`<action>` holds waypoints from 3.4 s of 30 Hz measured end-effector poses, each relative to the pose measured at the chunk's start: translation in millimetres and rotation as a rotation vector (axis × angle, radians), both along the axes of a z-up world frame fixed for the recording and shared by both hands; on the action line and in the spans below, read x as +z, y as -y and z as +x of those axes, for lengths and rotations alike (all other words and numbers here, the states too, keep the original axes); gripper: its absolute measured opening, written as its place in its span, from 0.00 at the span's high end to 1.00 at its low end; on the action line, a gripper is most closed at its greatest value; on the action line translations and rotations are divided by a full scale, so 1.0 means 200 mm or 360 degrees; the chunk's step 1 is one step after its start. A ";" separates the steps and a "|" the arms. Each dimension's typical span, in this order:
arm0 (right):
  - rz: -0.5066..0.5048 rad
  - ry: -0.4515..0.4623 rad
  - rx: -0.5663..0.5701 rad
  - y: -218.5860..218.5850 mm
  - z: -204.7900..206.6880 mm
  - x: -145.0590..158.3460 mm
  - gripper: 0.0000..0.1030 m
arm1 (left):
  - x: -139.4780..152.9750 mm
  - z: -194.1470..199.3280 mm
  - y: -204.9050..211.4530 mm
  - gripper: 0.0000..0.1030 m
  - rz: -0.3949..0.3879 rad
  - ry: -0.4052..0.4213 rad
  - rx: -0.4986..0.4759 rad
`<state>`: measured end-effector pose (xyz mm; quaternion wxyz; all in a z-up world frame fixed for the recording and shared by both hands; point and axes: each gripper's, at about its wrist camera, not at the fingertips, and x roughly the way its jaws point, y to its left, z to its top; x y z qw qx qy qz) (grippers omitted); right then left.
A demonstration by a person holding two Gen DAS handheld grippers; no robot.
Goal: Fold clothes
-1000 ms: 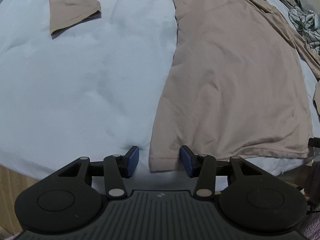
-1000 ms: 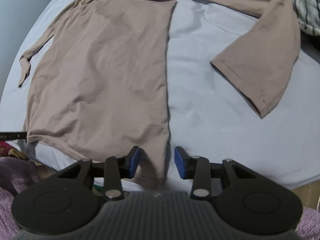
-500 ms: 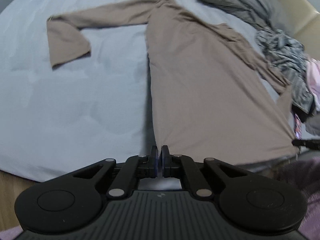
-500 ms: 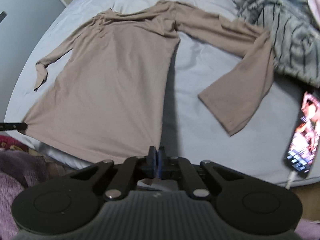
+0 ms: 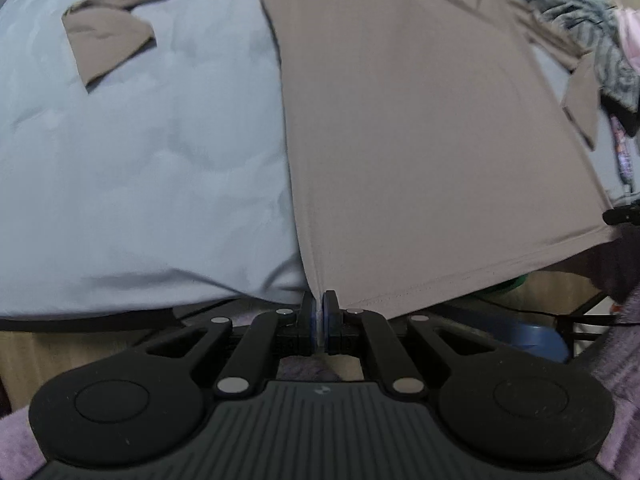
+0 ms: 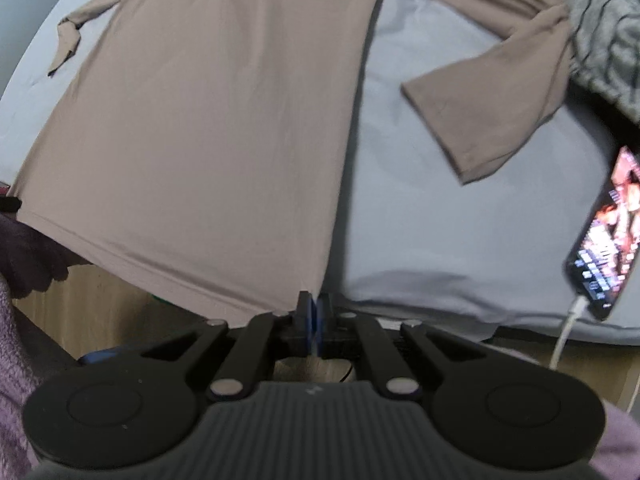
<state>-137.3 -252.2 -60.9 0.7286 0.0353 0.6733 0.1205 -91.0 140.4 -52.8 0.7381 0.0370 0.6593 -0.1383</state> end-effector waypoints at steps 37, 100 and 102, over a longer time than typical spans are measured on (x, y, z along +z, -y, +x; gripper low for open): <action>-0.0067 0.0788 -0.0051 0.08 0.94 0.36 0.60 | 0.43 1.09 0.11 0.46 -0.0148 0.0839 0.0041; 0.0062 0.0853 -0.0235 0.32 2.07 -0.29 0.87 | -0.30 1.96 0.16 0.91 -0.0031 0.0994 -0.0028; 0.0048 0.0896 -0.0205 0.30 2.06 -0.29 0.95 | -0.28 1.96 0.17 0.98 -0.0023 0.1060 -0.0012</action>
